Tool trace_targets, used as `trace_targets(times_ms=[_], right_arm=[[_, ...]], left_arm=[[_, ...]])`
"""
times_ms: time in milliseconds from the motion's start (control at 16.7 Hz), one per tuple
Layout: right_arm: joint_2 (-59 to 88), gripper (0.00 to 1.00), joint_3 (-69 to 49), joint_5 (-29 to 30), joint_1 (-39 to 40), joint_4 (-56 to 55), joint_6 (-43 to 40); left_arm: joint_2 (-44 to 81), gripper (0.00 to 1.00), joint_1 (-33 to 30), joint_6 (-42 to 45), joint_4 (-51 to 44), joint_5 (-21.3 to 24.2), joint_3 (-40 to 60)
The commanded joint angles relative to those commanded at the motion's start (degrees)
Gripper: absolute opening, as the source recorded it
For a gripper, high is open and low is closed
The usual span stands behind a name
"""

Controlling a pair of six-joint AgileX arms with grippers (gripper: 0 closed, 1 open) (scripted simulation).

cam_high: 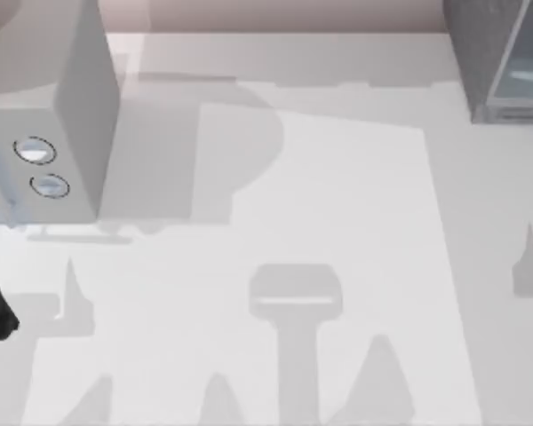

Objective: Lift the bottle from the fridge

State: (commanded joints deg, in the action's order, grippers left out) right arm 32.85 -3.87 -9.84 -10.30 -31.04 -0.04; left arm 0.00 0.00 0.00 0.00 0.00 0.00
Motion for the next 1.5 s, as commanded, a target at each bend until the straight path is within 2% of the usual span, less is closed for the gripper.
trace_targets(times_ms=[420,780,1020,1500], right_arm=[[39.37,1.0,-3.07,-10.65,-11.1,-33.22,0.68],[63.15,1.0,-5.71,-17.52,-18.13,-54.96,1.02],[69.66,1.0,-6.65,-19.53,-20.19,-61.43,1.07],[71.38,1.0,-8.53,-18.87,-19.37,-60.7,0.9]], left_arm=[[0.0,1.0,0.0,0.0,0.0,0.0,0.0],[0.0,1.0,0.0,0.0,0.0,0.0,0.0],[0.0,1.0,0.0,0.0,0.0,0.0,0.0],[0.0,1.0,0.0,0.0,0.0,0.0,0.0]])
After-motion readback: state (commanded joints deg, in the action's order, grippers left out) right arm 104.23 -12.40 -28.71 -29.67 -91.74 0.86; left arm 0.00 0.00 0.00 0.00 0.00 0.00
